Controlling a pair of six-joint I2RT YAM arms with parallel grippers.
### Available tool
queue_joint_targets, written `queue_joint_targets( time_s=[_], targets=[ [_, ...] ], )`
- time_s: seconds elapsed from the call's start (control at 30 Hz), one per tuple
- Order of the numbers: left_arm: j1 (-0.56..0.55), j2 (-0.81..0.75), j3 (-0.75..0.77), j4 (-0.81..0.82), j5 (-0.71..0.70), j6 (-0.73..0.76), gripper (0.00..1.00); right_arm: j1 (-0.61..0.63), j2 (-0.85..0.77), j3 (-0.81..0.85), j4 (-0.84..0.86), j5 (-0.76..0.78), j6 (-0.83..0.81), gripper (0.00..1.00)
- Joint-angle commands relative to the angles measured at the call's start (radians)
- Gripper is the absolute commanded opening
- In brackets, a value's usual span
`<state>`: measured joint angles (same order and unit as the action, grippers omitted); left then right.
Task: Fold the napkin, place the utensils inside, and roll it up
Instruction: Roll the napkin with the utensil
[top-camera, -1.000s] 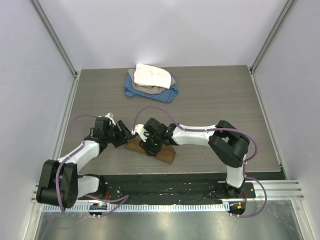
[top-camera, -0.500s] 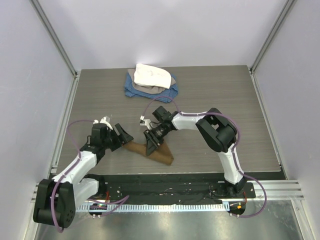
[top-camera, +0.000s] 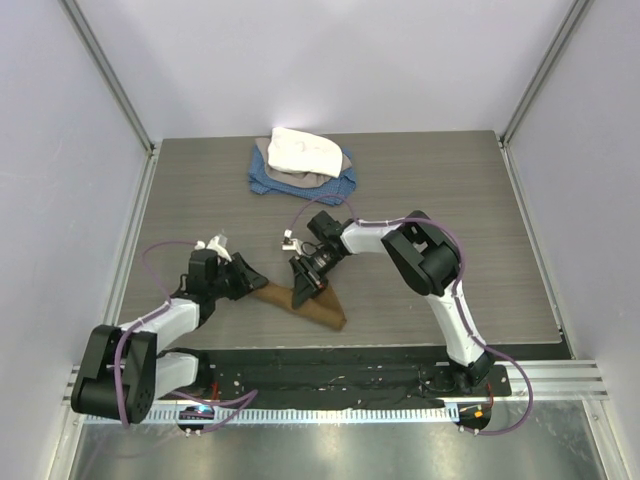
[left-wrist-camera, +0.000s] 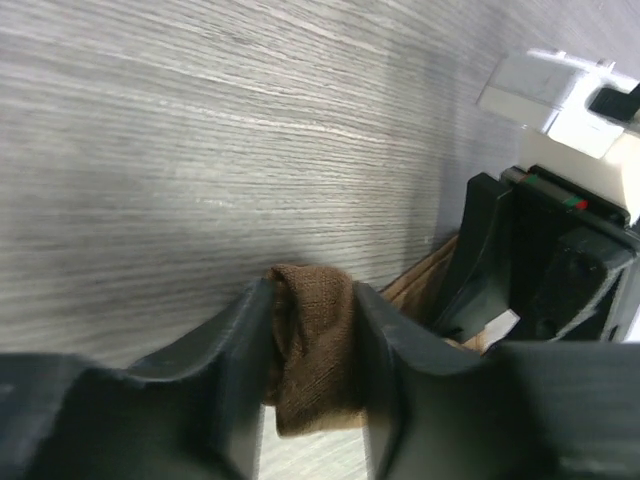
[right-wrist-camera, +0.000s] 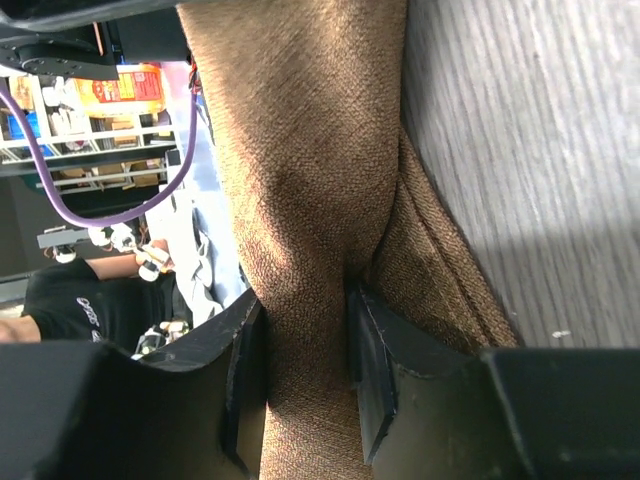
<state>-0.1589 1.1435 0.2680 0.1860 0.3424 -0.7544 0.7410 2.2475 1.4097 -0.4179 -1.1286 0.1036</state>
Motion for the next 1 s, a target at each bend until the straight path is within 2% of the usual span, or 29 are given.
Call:
queue_joint_targets(
  time_s=[0.0, 0.03, 0.1, 0.13, 0.17, 0.27, 0.33, 0.43, 0.57, 0.6, 0.7, 0.8, 0.97],
  targets=[
    [-0.008, 0.061, 0.007, 0.132, 0.041, 0.010, 0.33, -0.011, 0.008, 0.024, -0.045, 0.122, 0.013, 0.42],
    [-0.010, 0.068, 0.013, 0.125, 0.043, 0.012, 0.21, -0.012, -0.005, 0.028, -0.050, 0.148, 0.019, 0.43],
    [-0.010, 0.081, 0.034, 0.084, 0.035, 0.018, 0.10, -0.014, -0.055, 0.038, -0.068, 0.188, 0.022, 0.50],
    [-0.010, 0.088, 0.042, 0.067, 0.030, 0.021, 0.01, -0.014, -0.078, 0.043, -0.076, 0.237, 0.019, 0.52],
    [-0.010, 0.091, 0.056, 0.049, 0.024, 0.024, 0.00, -0.014, -0.101, 0.051, -0.088, 0.260, 0.019, 0.57],
    [-0.008, 0.101, 0.080, -0.019, 0.007, 0.024, 0.00, -0.012, -0.198, 0.055, -0.101, 0.370, 0.005, 0.66],
    [-0.010, 0.111, 0.092, -0.066, 0.006, 0.020, 0.00, -0.003, -0.282, 0.049, -0.101, 0.427, -0.010, 0.70],
    [-0.008, 0.124, 0.126, -0.143, -0.006, 0.006, 0.00, 0.049, -0.397, 0.016, -0.088, 0.600, -0.071, 0.74],
    [-0.010, 0.145, 0.178, -0.221, -0.017, 0.006, 0.00, 0.207, -0.509, -0.093, 0.038, 0.970, -0.175, 0.79],
    [-0.008, 0.150, 0.184, -0.229, -0.013, 0.006, 0.00, 0.284, -0.528, -0.124, 0.074, 1.173, -0.218, 0.81],
    [-0.010, 0.160, 0.206, -0.249, -0.008, 0.006, 0.00, 0.378, -0.555, -0.241, 0.224, 1.430, -0.281, 0.83],
    [-0.008, 0.167, 0.218, -0.257, -0.005, 0.009, 0.00, 0.449, -0.528, -0.288, 0.310, 1.538, -0.331, 0.84],
    [-0.008, 0.174, 0.220, -0.263, 0.000, 0.009, 0.00, 0.480, -0.460, -0.278, 0.321, 1.523, -0.347, 0.85]
  ],
)
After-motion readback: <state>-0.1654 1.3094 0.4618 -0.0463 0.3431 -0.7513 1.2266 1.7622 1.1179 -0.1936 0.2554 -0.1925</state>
